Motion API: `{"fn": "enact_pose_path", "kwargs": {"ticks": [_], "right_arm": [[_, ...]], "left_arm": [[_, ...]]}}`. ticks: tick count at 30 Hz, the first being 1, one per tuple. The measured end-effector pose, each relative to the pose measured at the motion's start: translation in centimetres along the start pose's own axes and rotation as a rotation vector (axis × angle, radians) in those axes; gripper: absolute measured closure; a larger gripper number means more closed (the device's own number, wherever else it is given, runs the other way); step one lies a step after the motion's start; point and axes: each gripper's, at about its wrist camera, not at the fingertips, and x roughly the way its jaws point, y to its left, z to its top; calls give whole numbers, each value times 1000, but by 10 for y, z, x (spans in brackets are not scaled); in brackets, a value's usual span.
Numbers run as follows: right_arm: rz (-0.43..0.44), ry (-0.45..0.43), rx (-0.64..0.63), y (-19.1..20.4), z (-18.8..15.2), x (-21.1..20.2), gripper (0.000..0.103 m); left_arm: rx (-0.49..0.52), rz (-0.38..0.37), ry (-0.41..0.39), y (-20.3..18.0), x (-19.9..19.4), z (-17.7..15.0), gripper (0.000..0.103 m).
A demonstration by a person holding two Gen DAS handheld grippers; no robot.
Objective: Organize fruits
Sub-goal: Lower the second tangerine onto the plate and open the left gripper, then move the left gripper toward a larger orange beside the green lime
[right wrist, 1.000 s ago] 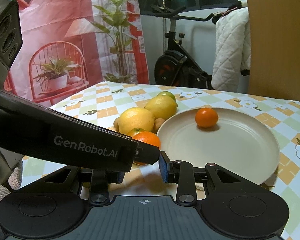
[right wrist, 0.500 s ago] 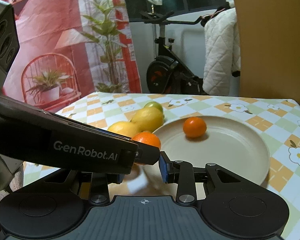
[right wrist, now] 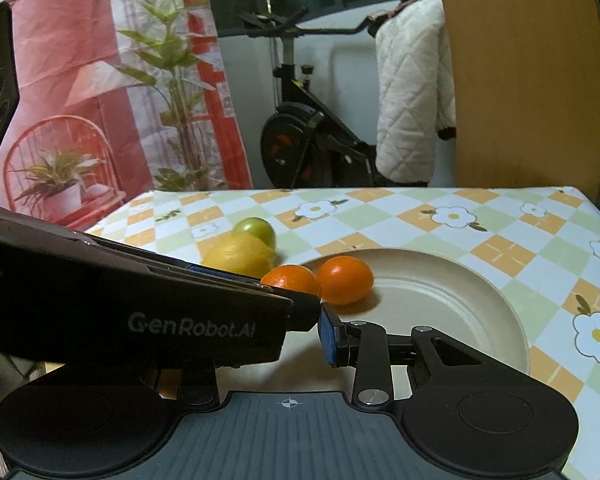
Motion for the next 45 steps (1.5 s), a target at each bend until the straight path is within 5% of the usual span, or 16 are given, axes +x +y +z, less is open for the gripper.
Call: {"fn": "enact_pose_path", "kwargs": {"ticks": [7,19,24,45], "right_arm": [[-49,79,17,1,3,23,72],[-99,87,7,2,3,32,72],[-118,76,12,0,3,24,65],[-105,-30,15,3,-4,-40,65]], "left_arm": [[-21,7,29,6,18,1,67],[-38,-3,28,9,25,1,66],[-41,11,15,11,18,3,65],[-16,10,-49,10,-45,-5,65]]}}
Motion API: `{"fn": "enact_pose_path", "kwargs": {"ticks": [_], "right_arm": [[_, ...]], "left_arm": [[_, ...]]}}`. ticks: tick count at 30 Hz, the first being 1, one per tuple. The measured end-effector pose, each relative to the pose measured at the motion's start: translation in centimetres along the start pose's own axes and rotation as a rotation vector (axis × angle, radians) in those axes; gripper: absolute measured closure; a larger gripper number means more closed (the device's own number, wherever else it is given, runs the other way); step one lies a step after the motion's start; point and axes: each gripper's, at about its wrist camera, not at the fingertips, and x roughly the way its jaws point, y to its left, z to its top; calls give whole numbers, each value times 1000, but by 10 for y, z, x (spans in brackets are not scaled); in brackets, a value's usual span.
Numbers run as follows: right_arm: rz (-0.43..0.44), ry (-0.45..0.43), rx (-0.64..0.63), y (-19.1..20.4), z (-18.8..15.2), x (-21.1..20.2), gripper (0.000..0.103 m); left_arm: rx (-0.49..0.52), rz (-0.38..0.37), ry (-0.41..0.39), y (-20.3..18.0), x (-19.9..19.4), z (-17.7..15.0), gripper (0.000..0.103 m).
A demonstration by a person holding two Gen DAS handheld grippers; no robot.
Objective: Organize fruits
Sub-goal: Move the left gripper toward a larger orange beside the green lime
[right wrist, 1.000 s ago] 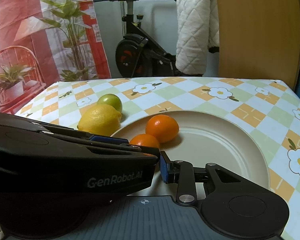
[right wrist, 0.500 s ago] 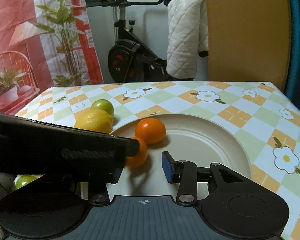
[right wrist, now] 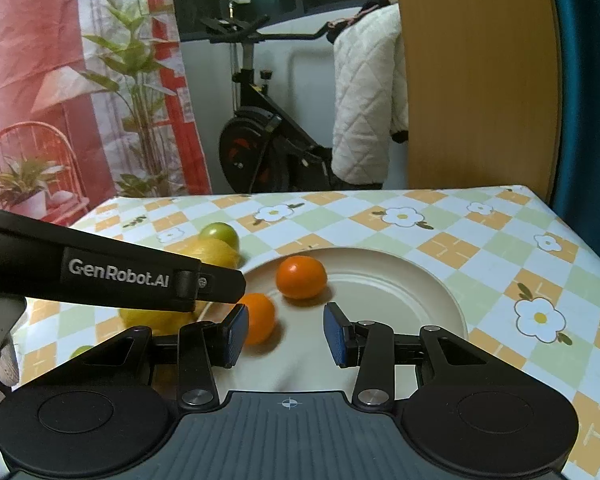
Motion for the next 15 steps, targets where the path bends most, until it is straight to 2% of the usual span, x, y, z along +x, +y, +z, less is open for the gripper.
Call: {"fn": "enact_pose_path", "kwargs": {"ticks": [15], "right_arm": [[113,-1,-42,38,-17,-29,65]], "left_arm": [[-74,-11,-19,31,-62,-36,65]]}}
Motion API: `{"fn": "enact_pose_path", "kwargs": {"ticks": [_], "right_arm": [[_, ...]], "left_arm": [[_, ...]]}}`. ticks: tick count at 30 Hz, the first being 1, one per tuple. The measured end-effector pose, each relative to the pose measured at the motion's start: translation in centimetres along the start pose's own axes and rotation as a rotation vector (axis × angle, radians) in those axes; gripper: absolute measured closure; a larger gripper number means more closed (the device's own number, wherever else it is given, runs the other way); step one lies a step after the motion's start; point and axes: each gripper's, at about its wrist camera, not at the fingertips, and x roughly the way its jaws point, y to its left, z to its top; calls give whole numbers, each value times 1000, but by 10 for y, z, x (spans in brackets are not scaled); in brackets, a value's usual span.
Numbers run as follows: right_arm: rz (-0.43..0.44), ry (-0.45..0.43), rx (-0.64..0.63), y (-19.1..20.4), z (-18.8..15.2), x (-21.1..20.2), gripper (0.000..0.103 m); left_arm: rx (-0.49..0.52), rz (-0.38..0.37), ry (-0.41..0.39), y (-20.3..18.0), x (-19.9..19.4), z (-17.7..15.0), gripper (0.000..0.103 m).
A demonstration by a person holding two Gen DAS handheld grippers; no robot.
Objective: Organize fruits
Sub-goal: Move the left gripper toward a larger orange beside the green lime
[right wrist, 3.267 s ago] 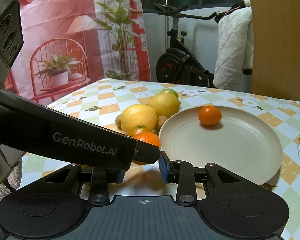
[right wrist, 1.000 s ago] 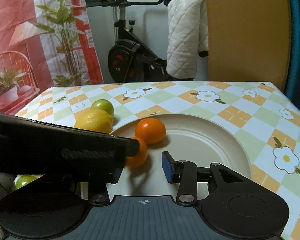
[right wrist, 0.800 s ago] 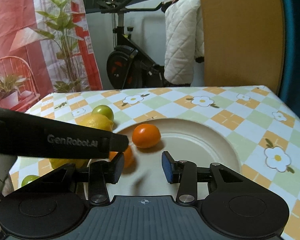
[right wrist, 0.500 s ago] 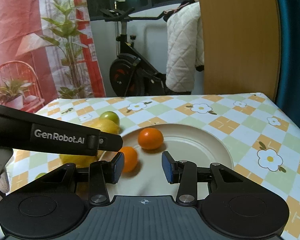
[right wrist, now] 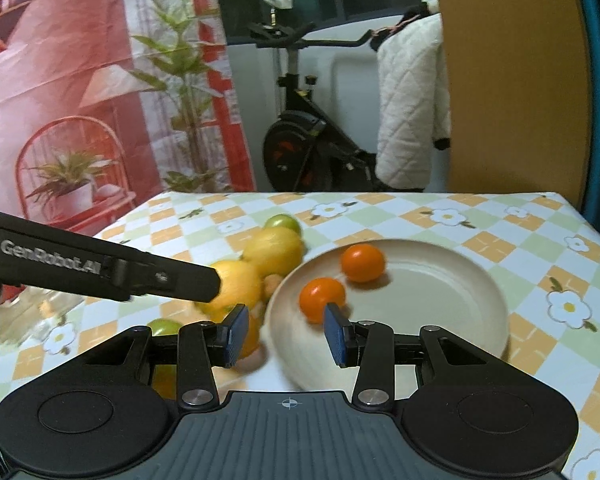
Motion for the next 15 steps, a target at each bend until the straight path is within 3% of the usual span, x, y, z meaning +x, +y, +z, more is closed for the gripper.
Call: {"fn": "enact_pose_path", "kwargs": {"ticks": [15], "right_arm": [[116,69,-97,44,-16,-4,59]], "left_arm": [[-117,0,14,28,-19,-36,65]]}}
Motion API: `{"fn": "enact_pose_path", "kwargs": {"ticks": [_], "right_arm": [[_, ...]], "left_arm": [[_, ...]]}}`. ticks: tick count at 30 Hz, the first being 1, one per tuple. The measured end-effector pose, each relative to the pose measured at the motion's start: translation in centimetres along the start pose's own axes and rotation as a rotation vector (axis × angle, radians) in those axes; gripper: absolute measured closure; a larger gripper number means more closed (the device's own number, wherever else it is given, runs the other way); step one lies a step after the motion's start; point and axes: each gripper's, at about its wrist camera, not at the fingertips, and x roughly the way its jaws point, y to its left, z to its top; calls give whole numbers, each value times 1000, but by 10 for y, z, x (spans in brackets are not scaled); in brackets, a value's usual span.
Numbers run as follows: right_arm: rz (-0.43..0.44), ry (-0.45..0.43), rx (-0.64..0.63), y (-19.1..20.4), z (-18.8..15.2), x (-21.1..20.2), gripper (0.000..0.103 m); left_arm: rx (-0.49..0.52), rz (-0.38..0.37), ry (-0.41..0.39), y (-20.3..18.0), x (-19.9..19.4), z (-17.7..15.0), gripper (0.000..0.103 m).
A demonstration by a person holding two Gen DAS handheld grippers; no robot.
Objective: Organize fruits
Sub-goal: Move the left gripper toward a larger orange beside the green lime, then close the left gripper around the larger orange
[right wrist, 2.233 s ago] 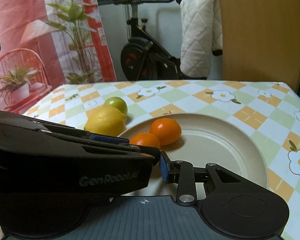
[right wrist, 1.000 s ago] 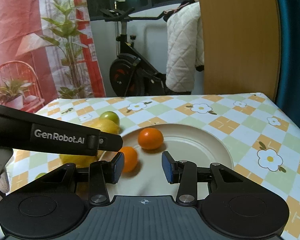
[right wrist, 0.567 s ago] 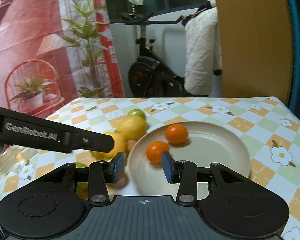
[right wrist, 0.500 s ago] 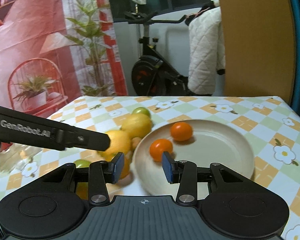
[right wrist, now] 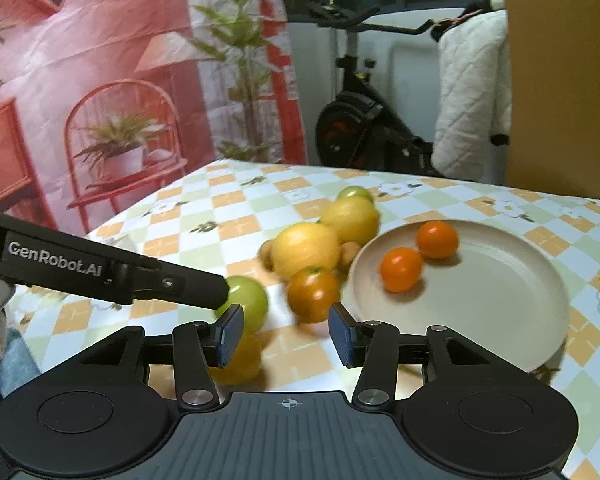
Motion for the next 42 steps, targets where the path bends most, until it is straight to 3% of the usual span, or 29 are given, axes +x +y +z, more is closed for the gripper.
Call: {"fn": "enact_pose_path", "kwargs": {"ticks": [26,42], "right_arm": [[62,114,-87,30,-15,23,59],[46,111,-102,30,-19,29,64]], "left_arm": [[-115,-93,97,22,27,-26,59],[-112,-95,93,21,27,-27,60]]}}
